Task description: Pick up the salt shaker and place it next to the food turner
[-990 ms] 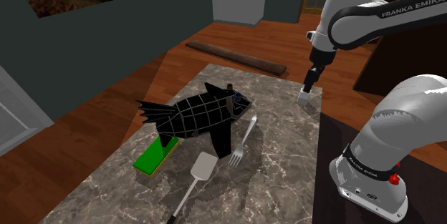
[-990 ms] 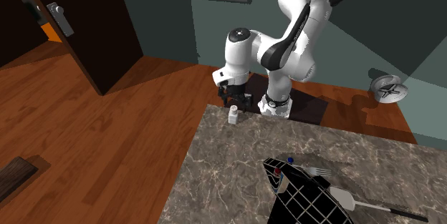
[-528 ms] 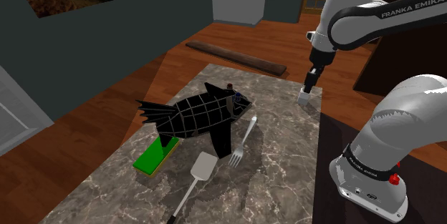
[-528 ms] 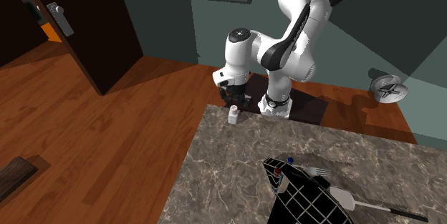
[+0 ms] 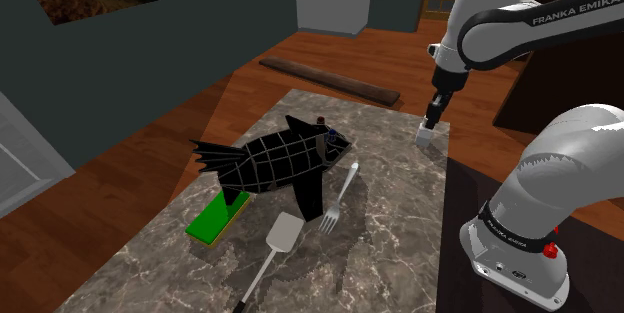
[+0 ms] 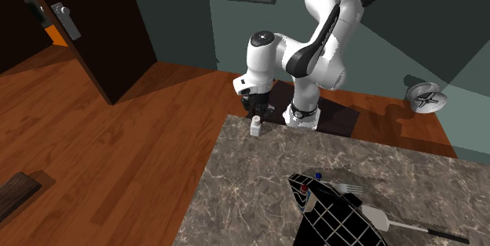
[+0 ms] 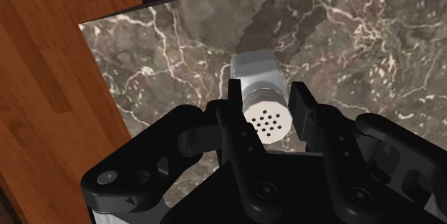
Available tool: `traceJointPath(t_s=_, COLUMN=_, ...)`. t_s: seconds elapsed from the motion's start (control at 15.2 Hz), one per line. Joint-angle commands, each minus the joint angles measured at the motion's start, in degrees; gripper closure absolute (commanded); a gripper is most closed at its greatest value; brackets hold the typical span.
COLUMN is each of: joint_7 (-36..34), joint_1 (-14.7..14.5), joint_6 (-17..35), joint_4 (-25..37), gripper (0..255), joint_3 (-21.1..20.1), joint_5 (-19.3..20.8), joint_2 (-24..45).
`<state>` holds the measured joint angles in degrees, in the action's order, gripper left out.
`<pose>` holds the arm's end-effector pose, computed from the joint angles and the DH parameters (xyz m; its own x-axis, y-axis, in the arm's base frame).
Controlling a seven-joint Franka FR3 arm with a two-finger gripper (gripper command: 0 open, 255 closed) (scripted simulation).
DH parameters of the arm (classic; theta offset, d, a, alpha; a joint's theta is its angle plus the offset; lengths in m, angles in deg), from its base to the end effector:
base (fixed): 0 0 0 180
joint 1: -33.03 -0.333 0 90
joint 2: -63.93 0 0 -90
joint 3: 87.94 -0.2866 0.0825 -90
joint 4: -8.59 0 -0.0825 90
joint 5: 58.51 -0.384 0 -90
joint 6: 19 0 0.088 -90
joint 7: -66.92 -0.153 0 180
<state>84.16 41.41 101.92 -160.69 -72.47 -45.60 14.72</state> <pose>0.2814 -0.1090 0.3030 0.9958 0.0913 0.0113 0.0914 -0.9958 -0.0064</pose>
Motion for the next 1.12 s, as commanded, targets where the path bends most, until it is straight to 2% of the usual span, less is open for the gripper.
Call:
traceJointPath(t_s=0.0, joint_7=0.0, joint_1=0.0, joint_6=0.02, joint_4=-0.02, gripper=255, joint_3=0.01, joint_5=0.0, joint_2=0.03)
traceJointPath(t_s=1.06, joint_7=0.12, joint_1=-1.18, joint_6=-14.75, joint_4=10.23, gripper=255, joint_3=-2.57, joint_5=-2.71, joint_2=-4.59)
